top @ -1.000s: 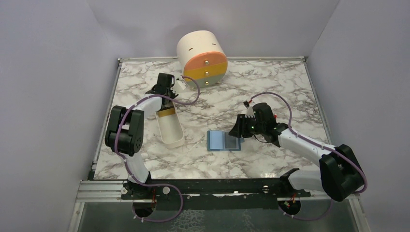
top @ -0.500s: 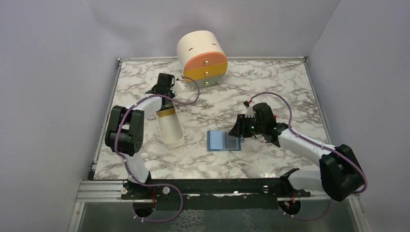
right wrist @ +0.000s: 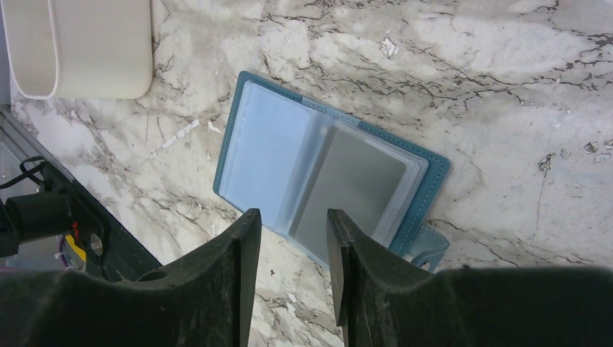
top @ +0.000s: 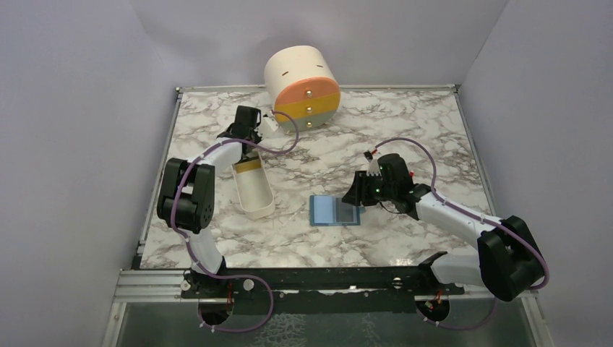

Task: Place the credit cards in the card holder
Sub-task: Pick up the credit card from the storage box.

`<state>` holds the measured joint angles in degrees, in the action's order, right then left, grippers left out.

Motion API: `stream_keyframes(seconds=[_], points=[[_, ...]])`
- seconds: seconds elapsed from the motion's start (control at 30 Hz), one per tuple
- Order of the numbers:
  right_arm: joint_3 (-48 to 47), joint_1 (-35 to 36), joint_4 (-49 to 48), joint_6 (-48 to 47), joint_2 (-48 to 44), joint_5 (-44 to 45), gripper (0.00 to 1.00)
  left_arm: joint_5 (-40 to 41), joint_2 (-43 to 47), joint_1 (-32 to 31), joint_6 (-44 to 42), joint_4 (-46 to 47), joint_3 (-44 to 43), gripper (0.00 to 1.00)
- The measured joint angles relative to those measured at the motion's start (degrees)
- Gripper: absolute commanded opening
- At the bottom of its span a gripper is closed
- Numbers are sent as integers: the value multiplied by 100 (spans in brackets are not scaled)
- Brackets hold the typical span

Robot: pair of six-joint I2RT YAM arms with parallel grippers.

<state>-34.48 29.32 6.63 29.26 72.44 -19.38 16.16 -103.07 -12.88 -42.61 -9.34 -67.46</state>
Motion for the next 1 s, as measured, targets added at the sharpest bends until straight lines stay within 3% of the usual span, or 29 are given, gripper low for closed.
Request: stream_keyframes(seconds=[0.07, 0.63, 1.0], points=[[0, 0, 2, 0, 0, 0, 39, 0, 0, 2, 0, -57, -17, 0], [0, 0, 2, 44, -13, -39, 39, -275, 448, -24, 549, -831, -219, 0], [-35, 0, 289, 35, -315, 2, 39, -1029, 1394, -37, 2031, -1259, -227, 0]])
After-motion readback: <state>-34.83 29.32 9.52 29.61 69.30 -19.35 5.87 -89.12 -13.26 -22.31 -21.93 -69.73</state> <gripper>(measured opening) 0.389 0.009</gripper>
